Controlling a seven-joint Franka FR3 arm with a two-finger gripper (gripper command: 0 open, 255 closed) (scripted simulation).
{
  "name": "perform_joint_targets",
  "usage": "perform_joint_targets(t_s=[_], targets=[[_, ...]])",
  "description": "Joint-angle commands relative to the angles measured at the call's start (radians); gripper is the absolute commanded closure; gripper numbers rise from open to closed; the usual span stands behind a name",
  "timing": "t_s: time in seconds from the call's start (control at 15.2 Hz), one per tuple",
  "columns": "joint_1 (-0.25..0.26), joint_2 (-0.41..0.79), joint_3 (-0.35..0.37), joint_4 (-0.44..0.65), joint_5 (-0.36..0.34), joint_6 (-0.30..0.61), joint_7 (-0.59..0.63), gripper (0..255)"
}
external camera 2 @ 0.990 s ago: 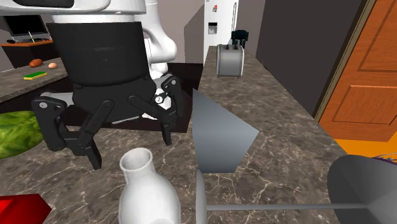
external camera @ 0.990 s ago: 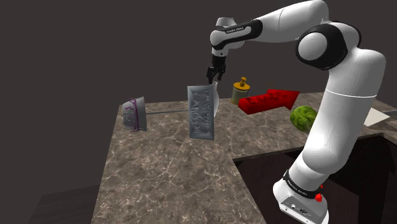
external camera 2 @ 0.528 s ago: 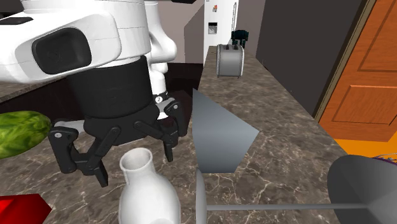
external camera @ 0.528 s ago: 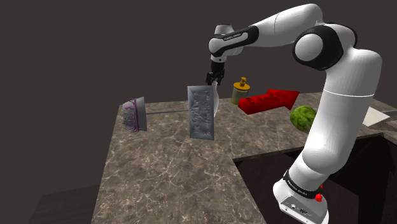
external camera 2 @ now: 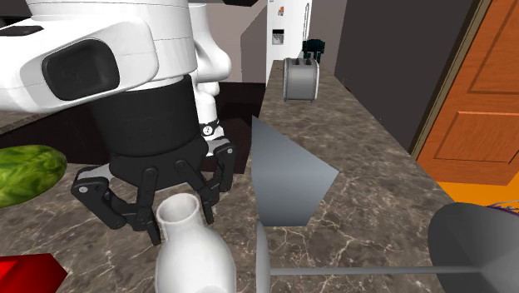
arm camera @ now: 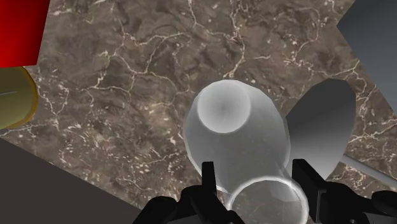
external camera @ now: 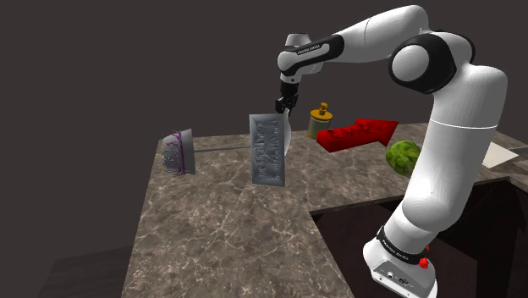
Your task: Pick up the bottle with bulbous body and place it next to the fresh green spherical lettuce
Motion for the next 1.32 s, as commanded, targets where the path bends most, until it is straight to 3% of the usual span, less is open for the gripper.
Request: perform_joint_targets(t_s=[0.0,0.46,1.25], targets=[[0.0,0.0,0.0,0.0,0.0,0.0,0.0,255],[0.0,0.0,0.0,0.0,0.0,0.0,0.0,255],[0.0,-0.029,-0.002,0.123,-0.006,-0.152,0.005,255]])
